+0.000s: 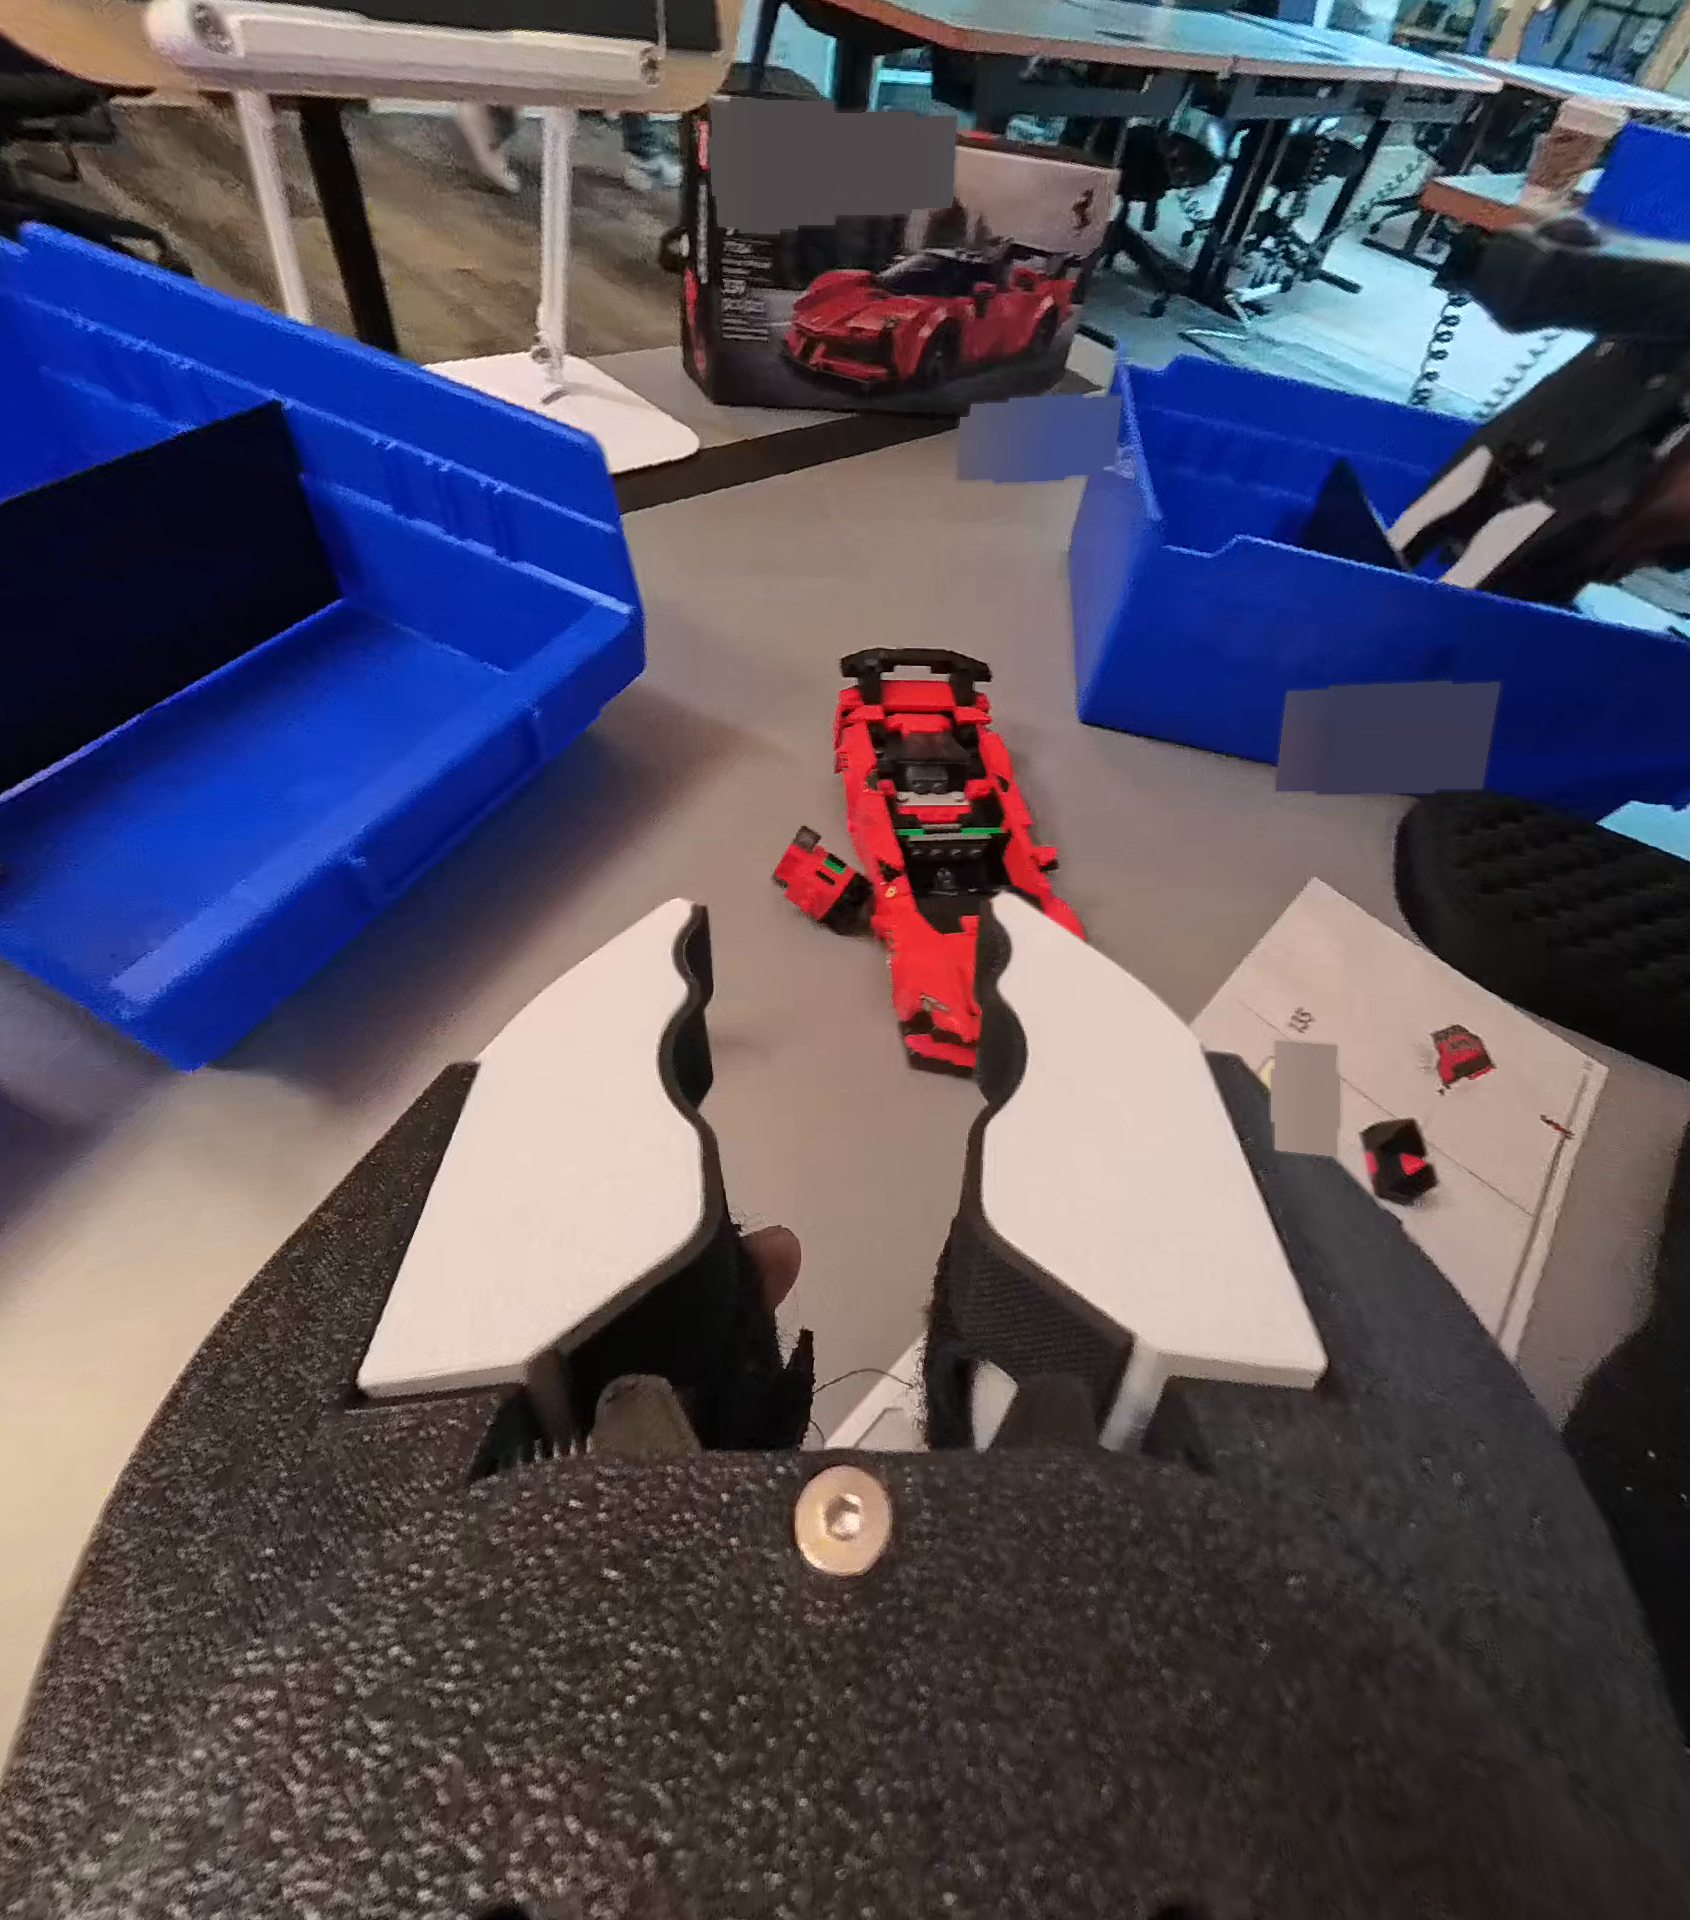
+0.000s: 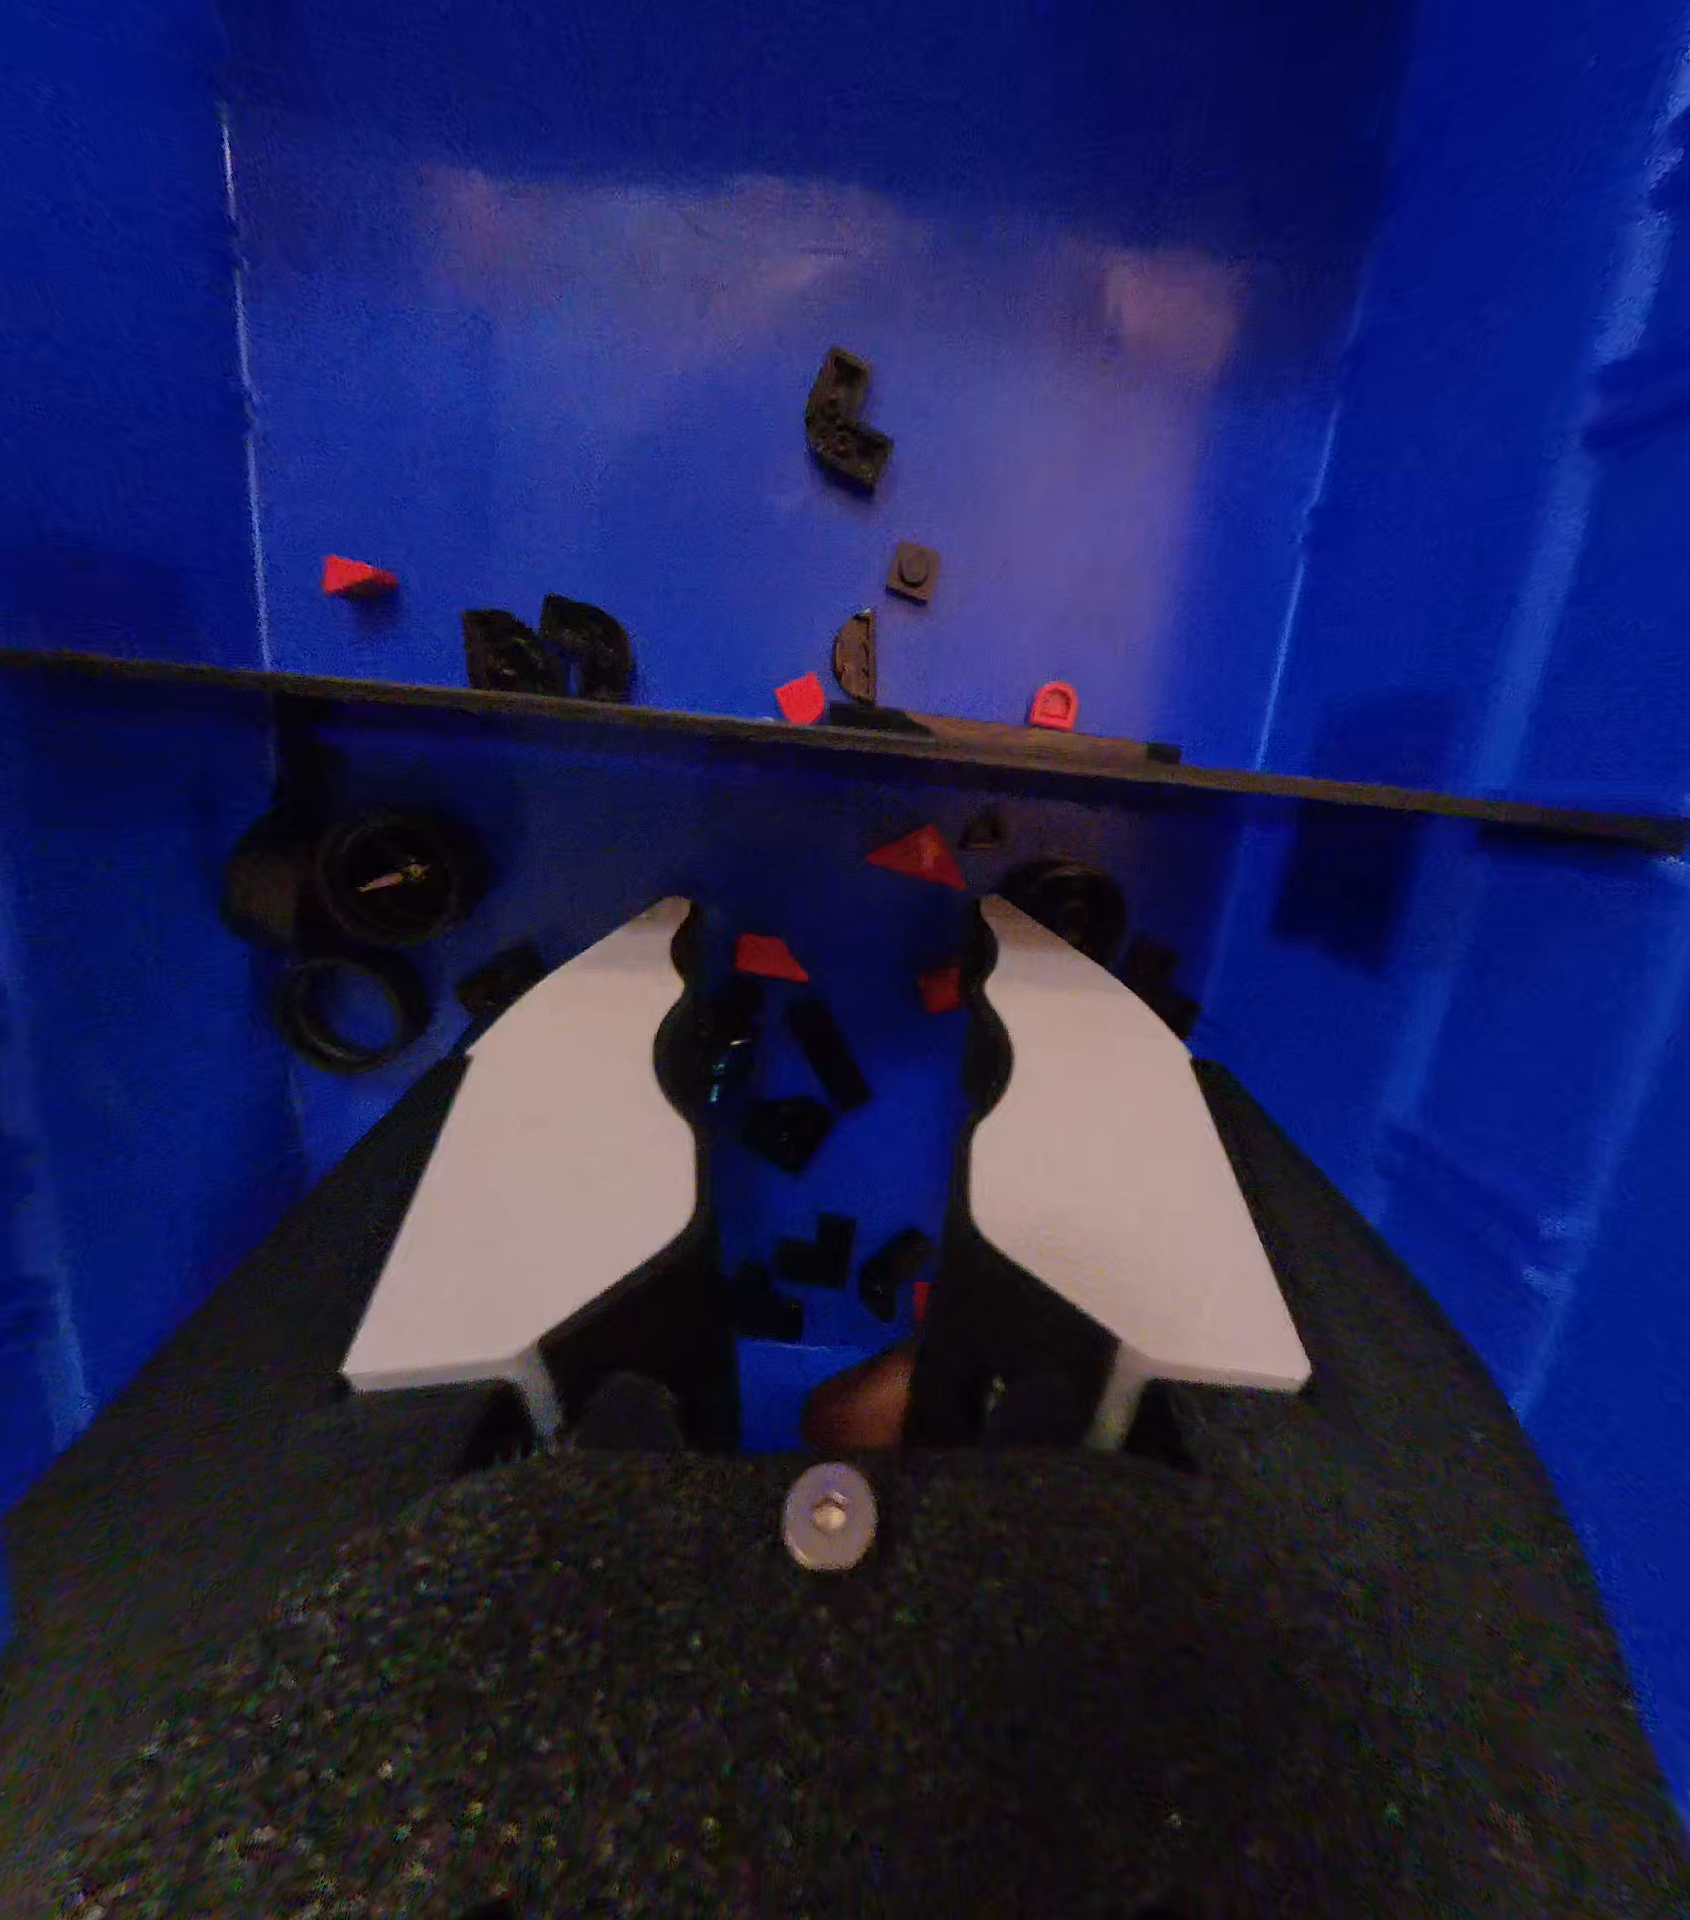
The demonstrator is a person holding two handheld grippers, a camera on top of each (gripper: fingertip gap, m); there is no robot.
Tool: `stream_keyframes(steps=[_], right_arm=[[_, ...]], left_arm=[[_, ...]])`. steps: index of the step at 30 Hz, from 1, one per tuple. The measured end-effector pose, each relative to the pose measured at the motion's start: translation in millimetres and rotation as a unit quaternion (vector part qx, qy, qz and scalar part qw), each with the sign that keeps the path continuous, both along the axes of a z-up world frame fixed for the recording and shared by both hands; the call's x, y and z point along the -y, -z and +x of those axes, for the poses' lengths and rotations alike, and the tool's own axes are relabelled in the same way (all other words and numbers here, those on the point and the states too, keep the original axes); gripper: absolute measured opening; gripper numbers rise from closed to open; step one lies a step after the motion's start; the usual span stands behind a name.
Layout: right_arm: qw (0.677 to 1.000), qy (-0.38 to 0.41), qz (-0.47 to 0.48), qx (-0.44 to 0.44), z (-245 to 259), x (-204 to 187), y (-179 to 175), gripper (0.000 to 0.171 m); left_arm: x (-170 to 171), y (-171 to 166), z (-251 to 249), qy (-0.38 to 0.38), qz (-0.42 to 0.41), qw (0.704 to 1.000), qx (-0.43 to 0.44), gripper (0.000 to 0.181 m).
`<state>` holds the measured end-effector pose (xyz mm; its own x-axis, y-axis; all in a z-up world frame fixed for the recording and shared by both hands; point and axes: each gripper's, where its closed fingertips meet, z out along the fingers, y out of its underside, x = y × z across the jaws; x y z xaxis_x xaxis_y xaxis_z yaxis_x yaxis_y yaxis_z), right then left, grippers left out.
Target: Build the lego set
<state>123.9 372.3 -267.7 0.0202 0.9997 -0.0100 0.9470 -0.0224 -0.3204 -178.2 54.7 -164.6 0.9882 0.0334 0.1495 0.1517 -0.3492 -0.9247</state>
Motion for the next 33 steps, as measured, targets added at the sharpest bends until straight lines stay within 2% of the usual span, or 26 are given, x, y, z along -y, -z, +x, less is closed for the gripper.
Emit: stream_keyframes(steps=[5, 9, 12, 15, 19, 23, 25, 26, 29, 31, 33], right_arm=[[1.0, -0.016, 0.012, 0.014, 1.8, -1.8, 11.7, 0.038], [0.999, -0.04, 0.02, 0.013, 9.2, -3.3, -2.1, 0.034], [0.996, -0.087, -0.016, -0.023, 4.9, 13.0, -14.3, 0.015], [0.991, -0.124, -0.036, -0.032, 0.9, 28.9, -8.0, 0.016], [0.99, -0.14, -0.027, 0.002, 2.8, 32.8, 14.5, 0.018], [0.987, -0.16, -0.015, -0.018, -3.3, 34.4, 15.1, 0.009], [0.984, -0.171, -0.017, -0.04, -6.4, 36.1, 12.0, 0.012], [0.982, -0.176, -0.027, -0.069, -10.4, 39.4, 5.4, 0.019], [0.957, -0.216, -0.109, -0.158, -21.9, 67.6, -18.0, 0.031], [0.953, -0.234, -0.113, -0.153, -23.8, 75.4, -13.3, 0.037], [0.958, -0.244, -0.099, -0.111, -20.7, 77.5, 3.1, 0.049]], left_arm=[[-3.2, 5.5, -15.0, -0.014, -0.022, 1.0, -0.004, 0.047], [-10.4, 6.8, -18.8, -0.014, -0.039, 0.999, -0.012, 0.048], [-19.0, 3.5, -17.4, -0.012, -0.044, 0.999, -0.018, 0.047], [-27.5, -0.8, -12.7, -0.008, -0.05, 0.998, -0.032, 0.047], [-33.4, -4.1, -5.8, -0.014, -0.063, 0.997, -0.051, 0.046], [-35.7, -6.1, -0.8, -0.024, -0.076, 0.995, -0.061, 0.046], [-37.9, -7.3, -0.9, -0.032, -0.083, 0.994, -0.065, 0.046], [-39.7, -8.1, -0.9, -0.034, -0.087, 0.993, -0.067, 0.046], [-47.0, -10.7, 2.1, -0.032, -0.092, 0.993, -0.074, 0.046], [-51.1, -10.6, 3.8, -0.031, -0.098, 0.991, -0.081, 0.046], [-53.3, -9.6, 4.9, -0.032, -0.104, 0.99, -0.087, 0.046]])
